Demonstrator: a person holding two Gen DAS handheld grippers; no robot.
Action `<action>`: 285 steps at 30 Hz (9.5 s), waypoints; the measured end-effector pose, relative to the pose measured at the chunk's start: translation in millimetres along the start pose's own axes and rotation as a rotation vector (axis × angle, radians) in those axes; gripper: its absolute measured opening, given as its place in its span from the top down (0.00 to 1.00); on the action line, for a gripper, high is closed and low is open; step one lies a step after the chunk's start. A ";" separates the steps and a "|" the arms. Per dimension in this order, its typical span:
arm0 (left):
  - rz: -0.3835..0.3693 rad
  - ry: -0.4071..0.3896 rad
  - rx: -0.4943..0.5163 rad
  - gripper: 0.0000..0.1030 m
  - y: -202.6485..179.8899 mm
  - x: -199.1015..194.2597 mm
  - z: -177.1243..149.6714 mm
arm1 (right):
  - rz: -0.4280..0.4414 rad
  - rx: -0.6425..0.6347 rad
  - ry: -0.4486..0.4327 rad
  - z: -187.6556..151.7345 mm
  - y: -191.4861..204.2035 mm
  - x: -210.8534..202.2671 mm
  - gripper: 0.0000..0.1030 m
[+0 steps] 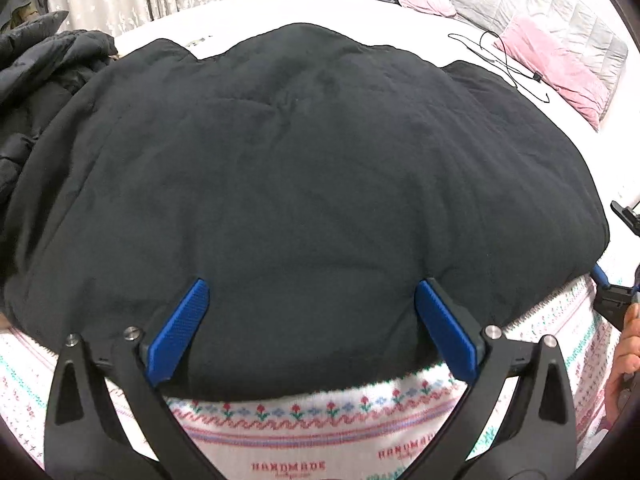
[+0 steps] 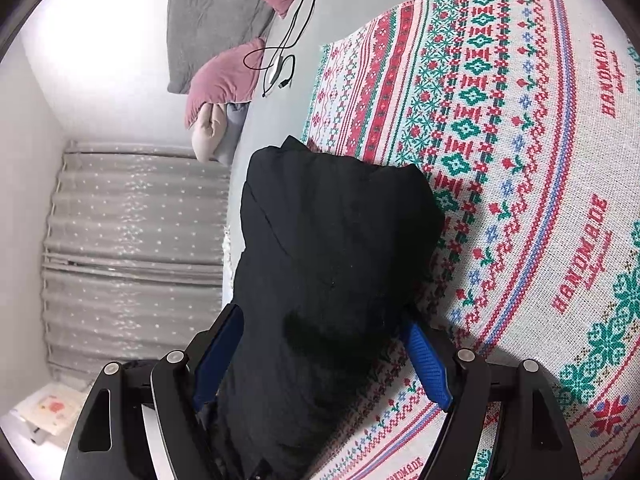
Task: Fold large clothes
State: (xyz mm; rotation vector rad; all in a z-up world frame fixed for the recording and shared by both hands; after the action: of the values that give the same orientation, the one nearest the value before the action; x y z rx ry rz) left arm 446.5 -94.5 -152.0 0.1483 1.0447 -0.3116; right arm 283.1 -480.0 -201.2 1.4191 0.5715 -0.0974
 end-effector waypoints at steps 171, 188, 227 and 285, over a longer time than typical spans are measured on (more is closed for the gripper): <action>0.000 -0.074 -0.243 0.04 159.1 -101.0 10.6 | -0.242 -1.173 0.165 -264.3 153.3 157.5 0.22; -0.100 -0.083 -0.304 0.04 160.0 -109.0 -24.2 | -0.473 -1.538 -0.153 -277.1 197.3 127.8 0.70; -0.296 0.056 -0.285 0.03 132.1 -82.0 -75.2 | -0.466 -1.334 0.324 -232.1 158.9 104.9 0.90; -0.350 0.070 -0.386 0.04 143.3 -47.1 -20.1 | -0.623 -1.169 0.462 -108.9 241.9 307.0 0.72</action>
State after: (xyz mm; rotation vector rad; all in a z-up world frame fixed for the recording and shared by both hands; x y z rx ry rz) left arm 454.3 55.1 -125.0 -0.3773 1.1814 -0.4154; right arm 609.2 -252.9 -119.3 0.0819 1.1854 0.0747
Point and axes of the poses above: each gripper's, at about its wrist camera, not at the fingertips, and x roughly the way its jaws point, y to its left, z to its top, the point moved 2 cm from there along x, roughly the way its jaws point, and after that the axes turned 4 degrees about y, right-handed, at the moved point
